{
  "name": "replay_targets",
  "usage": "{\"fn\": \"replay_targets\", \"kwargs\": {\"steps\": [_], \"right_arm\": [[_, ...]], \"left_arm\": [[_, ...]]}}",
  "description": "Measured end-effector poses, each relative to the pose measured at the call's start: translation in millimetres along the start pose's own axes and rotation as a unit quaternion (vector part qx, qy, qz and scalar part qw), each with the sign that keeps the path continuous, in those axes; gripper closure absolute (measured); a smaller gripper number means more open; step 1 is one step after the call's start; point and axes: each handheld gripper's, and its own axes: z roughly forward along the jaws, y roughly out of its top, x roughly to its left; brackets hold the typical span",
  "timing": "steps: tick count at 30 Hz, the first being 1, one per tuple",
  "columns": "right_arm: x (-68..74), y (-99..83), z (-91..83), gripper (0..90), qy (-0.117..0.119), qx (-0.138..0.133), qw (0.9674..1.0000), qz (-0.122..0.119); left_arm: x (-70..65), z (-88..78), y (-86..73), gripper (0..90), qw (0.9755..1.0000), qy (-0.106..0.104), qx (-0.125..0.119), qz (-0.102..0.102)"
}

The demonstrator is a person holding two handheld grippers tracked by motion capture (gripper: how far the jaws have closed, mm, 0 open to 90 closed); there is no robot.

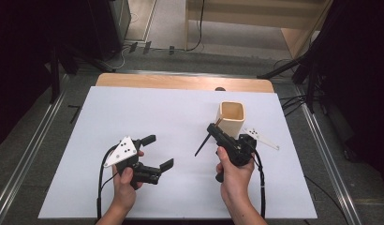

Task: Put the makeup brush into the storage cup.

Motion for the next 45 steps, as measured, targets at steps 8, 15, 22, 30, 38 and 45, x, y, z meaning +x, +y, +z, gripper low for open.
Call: {"fn": "replay_targets", "kwargs": {"steps": [8, 15, 22, 30, 38, 45], "right_arm": [[5.1, 5.5, -2.7, 84.3, -0.010, -0.015, 0.9965, -0.082], [5.1, 10.7, -5.1, 84.3, -0.020, -0.020, 0.9921, -0.122], [4.7, 15.3, -6.7, 84.3, -0.027, -0.023, 0.9869, -0.157], [3.6, 22.2, -10.1, 84.3, -0.028, -0.028, 0.9833, -0.178], [1.0, 27.9, -13.0, 84.4, -0.032, -0.033, 0.9805, -0.191], [-0.8, 32.3, -15.4, 84.4, -0.037, -0.035, 0.9784, -0.200]], "left_arm": [[9.4, -13.6, -2.2, 0.0, 0.9996, 0.028, 0.001, 0.008], [15.3, -25.9, -5.1, 0.0, 0.9987, 0.048, -0.001, 0.016], [21.5, -36.0, -9.4, 0.0, 0.9978, 0.064, 0.000, 0.021], [30.9, -48.0, -14.0, 0.0, 0.9963, 0.083, -0.002, 0.023], [35.1, -56.4, -20.1, 0.0, 0.9952, 0.093, 0.007, 0.030], [38.3, -67.4, -23.2, 0.0, 0.9940, 0.103, 0.006, 0.037]]}}
